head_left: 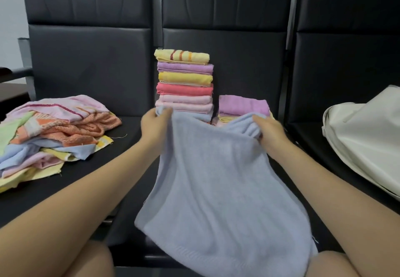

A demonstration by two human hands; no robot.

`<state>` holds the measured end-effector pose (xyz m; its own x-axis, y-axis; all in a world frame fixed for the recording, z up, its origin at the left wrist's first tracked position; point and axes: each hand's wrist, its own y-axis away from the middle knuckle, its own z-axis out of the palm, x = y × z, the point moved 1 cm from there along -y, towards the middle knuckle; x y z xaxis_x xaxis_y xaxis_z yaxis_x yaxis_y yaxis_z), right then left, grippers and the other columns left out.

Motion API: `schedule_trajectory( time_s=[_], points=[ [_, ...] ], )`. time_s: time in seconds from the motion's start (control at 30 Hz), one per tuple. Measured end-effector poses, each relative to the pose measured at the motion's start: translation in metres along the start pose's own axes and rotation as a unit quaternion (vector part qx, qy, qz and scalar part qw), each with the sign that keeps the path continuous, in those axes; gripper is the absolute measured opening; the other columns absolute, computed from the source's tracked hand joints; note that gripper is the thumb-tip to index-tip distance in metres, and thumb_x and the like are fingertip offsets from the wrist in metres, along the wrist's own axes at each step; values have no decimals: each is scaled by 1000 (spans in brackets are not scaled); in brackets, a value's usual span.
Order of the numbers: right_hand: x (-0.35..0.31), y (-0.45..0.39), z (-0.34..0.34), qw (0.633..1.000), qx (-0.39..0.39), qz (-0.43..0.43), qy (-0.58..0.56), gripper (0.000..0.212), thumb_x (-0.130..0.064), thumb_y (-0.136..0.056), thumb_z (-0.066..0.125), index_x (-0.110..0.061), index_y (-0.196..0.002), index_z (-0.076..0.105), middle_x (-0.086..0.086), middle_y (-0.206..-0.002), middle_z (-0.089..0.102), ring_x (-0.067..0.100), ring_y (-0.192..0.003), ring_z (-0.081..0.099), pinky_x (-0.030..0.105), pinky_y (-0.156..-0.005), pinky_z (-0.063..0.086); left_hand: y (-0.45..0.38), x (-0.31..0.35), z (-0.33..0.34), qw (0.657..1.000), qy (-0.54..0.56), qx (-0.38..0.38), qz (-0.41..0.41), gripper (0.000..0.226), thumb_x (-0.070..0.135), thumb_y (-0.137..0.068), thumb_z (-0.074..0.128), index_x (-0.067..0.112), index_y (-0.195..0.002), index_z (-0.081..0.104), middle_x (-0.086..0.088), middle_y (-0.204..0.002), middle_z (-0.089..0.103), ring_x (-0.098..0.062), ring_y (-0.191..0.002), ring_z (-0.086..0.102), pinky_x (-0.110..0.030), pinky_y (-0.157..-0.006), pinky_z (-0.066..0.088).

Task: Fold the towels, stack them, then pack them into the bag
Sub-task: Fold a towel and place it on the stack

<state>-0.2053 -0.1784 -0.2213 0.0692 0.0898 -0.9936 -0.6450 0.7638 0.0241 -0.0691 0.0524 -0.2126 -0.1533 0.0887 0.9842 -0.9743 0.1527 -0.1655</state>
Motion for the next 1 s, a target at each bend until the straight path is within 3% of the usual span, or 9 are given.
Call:
schedule_trajectory(
  time_s=[0.13, 0.23, 0.3, 0.37, 0.47, 0.57, 0.67, 0.83, 1.0],
  points=[
    [-16, -1, -26, 989, 47, 3, -143, 44, -17, -98, 51, 4, -136, 48, 24, -139, 52, 37, -127, 52, 40, -99, 47, -7, 15, -15, 994, 90, 57, -18, 19, 18, -90, 54, 20, -72, 60, 0, -81, 57, -14, -74, 51, -29, -71, 44],
    [-1, 1, -47, 986, 90, 39, -132, 35, -15, -95, 53, -2, -128, 57, 21, -137, 55, 36, -125, 54, 41, -99, 47, -10, 8, -21, 999, 19, 50, -2, 33, 6, -86, 41, 23, -59, 42, -3, -68, 37, -18, -66, 32, -31, -61, 29],
    [13, 2, -54, 986, 118, 75, -92, 16, -14, -89, 61, -11, -105, 66, 15, -124, 63, 31, -112, 62, 40, -91, 51, -6, -3, -22, 992, -122, 20, 27, 30, 6, -93, 39, 19, -73, 57, -2, -78, 49, -18, -72, 42, -29, -67, 35],
    [23, 0, -56, 984, 122, 127, 4, 31, -19, -85, 68, -11, -114, 63, 17, -124, 63, 30, -106, 62, 40, -87, 52, -5, -22, -23, 944, -315, -60, 78, 25, 17, -97, 44, 7, -91, 66, -3, -91, 64, -21, -85, 57, -31, -75, 43],
    [28, 4, -50, 949, 84, 173, 249, 65, -30, -90, 67, -9, -145, 39, 17, -143, 44, 34, -127, 47, 38, -103, 41, 4, -42, -15, 819, -538, -186, 65, 40, 41, -96, 48, 12, -78, 69, -4, -77, 66, -19, -72, 61, -29, -59, 43],
    [32, 5, -46, 921, 77, 114, 365, 34, -20, -92, 62, -8, -123, 55, 16, -127, 54, 34, -114, 49, 33, -92, 40, 5, -43, 0, 802, -572, -162, 59, 44, 48, -96, 47, 16, -71, 64, -1, -70, 61, -13, -64, 55, -25, -50, 33],
    [37, 0, -46, 940, 92, 95, 315, 15, -21, -87, 65, -8, -91, 58, 15, -105, 61, 31, -96, 55, 41, -94, 49, -3, -44, 20, 810, -570, -115, 69, 49, 53, -94, 47, 16, -63, 53, -1, -67, 57, -16, -64, 55, -26, -50, 33],
    [36, -16, -59, 969, 143, 127, 159, 29, -36, -90, 66, -11, -100, 54, 11, -117, 60, 30, -114, 56, 34, -97, 43, -22, -57, 41, 844, -509, -153, -75, 52, 62, -86, 55, 11, -77, 59, -4, -87, 58, -23, -87, 57, -31, -67, 42],
    [27, -27, -57, 982, 143, 92, 88, 12, -24, -91, 63, -12, -93, 59, 9, -104, 64, 24, -93, 60, 35, -86, 51, -30, -42, 43, 977, -67, -115, -164, 31, 34, -70, 68, 19, -96, 62, -6, -108, 67, -23, -99, 63, -38, -93, 51]
  ],
)
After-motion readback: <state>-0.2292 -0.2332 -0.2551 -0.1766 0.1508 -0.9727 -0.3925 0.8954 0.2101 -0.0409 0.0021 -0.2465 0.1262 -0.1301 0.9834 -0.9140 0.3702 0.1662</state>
